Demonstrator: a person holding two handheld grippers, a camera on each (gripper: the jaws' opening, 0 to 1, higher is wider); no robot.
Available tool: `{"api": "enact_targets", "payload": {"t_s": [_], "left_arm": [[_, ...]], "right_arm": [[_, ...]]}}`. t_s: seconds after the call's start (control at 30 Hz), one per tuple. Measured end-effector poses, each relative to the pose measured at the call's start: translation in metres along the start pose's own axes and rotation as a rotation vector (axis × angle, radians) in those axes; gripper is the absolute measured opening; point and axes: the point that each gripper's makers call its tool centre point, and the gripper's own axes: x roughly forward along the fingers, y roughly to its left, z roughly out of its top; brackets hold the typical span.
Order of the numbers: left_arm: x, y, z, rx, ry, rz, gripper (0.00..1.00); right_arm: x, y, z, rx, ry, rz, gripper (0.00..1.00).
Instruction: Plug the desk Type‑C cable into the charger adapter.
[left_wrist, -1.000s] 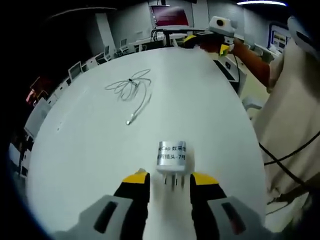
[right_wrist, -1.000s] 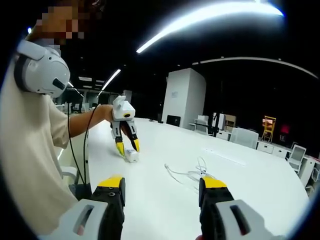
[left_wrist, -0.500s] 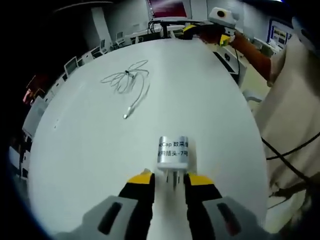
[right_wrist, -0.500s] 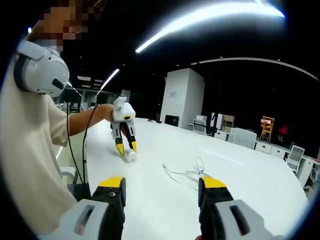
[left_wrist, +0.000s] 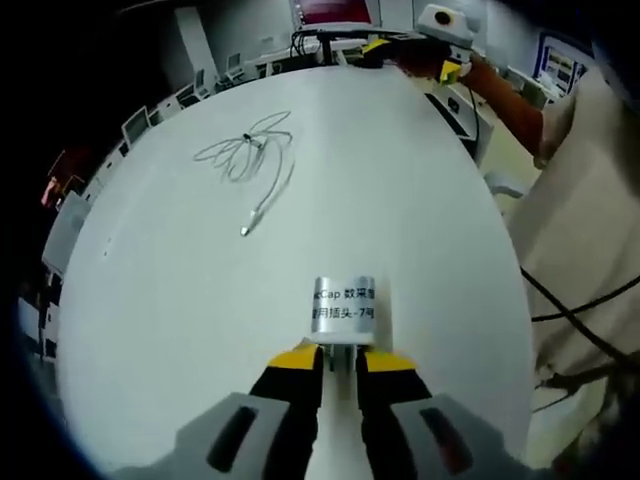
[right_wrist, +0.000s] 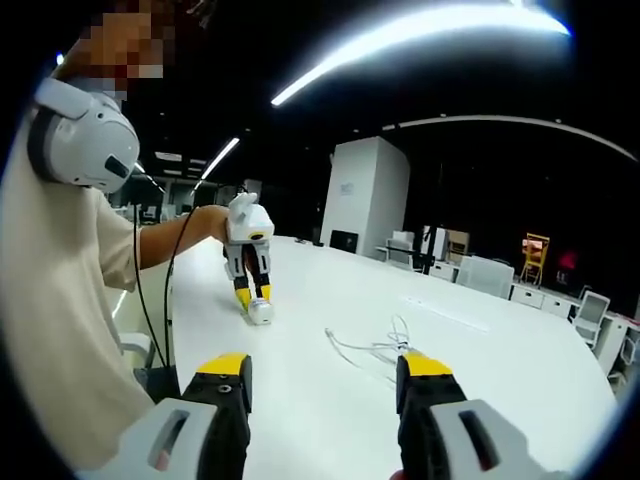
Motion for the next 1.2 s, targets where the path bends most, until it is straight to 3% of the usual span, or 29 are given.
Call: {"api": "enact_targets", "payload": {"t_s": [0.37, 0.67, 1.2], "left_arm": [[0.001, 0.001, 0.000, 0.010, -0.008, -0.002, 0.12], [0.001, 0.000, 0.000, 0.020, -0.004, -0.005, 0.12], [0.002, 0.001, 0.000, 0.014, -0.001, -0.013, 0.12]], "right_arm": [[0.009, -0.012, -0.007, 0.023, 0.092, -0.016, 0.55], [0.027, -0.011, -0.003, -0.008, 0.185, 0.030, 0.53], [0.066, -0.014, 0.006, -0.071, 0.258, 0.100, 0.48]]}}
